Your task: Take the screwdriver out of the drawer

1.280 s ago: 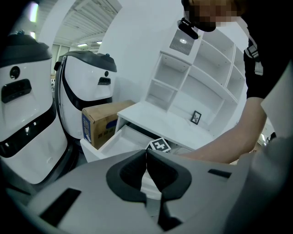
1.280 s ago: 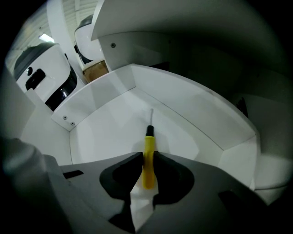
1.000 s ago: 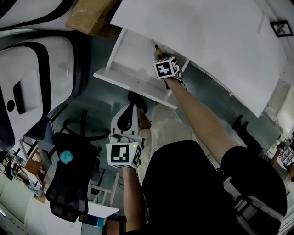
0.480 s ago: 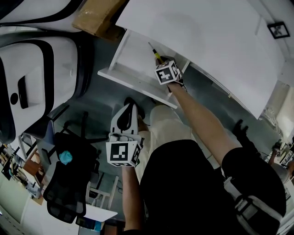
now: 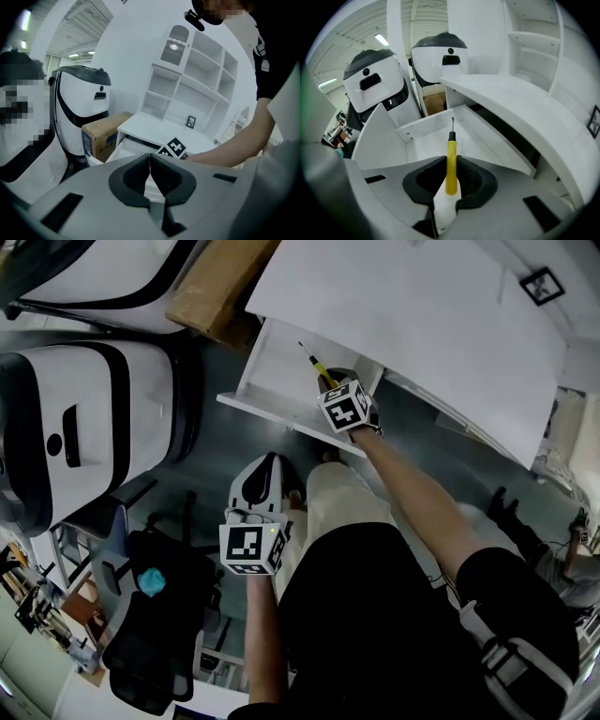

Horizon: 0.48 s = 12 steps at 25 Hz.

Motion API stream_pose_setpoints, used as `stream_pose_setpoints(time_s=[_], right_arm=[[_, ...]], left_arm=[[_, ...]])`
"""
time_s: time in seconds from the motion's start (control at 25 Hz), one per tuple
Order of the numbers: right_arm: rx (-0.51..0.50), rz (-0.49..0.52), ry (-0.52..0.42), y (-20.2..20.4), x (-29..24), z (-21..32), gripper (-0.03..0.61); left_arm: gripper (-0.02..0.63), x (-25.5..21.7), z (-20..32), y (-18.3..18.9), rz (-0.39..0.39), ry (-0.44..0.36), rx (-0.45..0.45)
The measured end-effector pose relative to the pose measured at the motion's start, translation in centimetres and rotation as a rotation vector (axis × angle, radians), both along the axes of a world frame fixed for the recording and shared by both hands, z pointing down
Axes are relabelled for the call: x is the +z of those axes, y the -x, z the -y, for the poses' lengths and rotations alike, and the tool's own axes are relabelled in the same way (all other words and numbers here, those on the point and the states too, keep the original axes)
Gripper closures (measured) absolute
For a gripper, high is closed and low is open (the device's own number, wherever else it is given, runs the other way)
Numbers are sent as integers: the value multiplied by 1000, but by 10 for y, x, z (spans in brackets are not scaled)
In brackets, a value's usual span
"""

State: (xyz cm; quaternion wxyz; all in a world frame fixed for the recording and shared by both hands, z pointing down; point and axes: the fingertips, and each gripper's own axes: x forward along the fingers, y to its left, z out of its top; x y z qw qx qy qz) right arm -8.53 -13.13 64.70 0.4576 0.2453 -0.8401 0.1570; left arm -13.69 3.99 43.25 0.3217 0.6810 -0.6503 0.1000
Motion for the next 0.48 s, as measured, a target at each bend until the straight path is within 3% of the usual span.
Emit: stream_pose_setpoints(time_s=[0.32, 0.48], right_arm=[[49, 124, -74, 2, -93, -32, 497], [76, 207, -157, 2, -147, -42, 497]], left_arm=[[589, -27, -26, 7, -6, -68, 67], [589, -42, -30, 11, -15, -127, 100]])
